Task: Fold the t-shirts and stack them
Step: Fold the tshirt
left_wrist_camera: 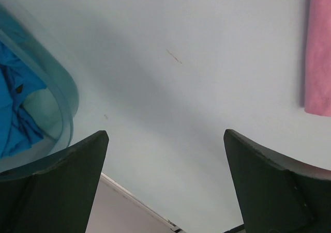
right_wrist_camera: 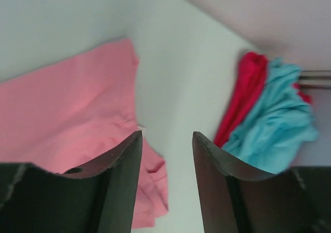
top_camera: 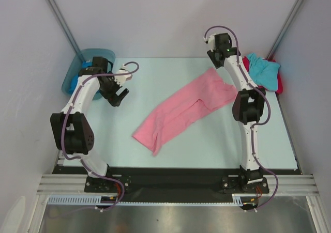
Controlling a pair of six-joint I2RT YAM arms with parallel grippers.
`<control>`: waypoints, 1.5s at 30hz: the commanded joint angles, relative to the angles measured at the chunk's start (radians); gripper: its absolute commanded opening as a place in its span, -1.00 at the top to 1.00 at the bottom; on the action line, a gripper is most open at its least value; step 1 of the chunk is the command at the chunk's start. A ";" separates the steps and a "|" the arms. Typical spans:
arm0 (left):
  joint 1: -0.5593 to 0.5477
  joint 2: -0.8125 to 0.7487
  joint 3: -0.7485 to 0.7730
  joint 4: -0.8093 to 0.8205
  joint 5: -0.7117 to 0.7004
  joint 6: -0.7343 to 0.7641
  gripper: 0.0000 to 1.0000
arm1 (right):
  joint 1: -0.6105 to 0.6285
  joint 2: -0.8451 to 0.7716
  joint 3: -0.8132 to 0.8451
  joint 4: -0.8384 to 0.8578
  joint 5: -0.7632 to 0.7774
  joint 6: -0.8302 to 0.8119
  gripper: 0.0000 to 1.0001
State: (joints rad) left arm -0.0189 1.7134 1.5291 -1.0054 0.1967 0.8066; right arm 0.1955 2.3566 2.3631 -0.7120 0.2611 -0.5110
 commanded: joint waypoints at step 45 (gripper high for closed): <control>-0.138 -0.195 0.100 -0.174 -0.417 0.101 -1.00 | -0.153 0.231 0.008 0.223 -0.424 0.324 -0.13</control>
State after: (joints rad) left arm -0.1349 1.5703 1.5936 -1.1610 -0.1829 0.8928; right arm 0.0532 2.5759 2.3650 -0.5385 -0.1486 -0.2024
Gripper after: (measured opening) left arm 0.996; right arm 0.567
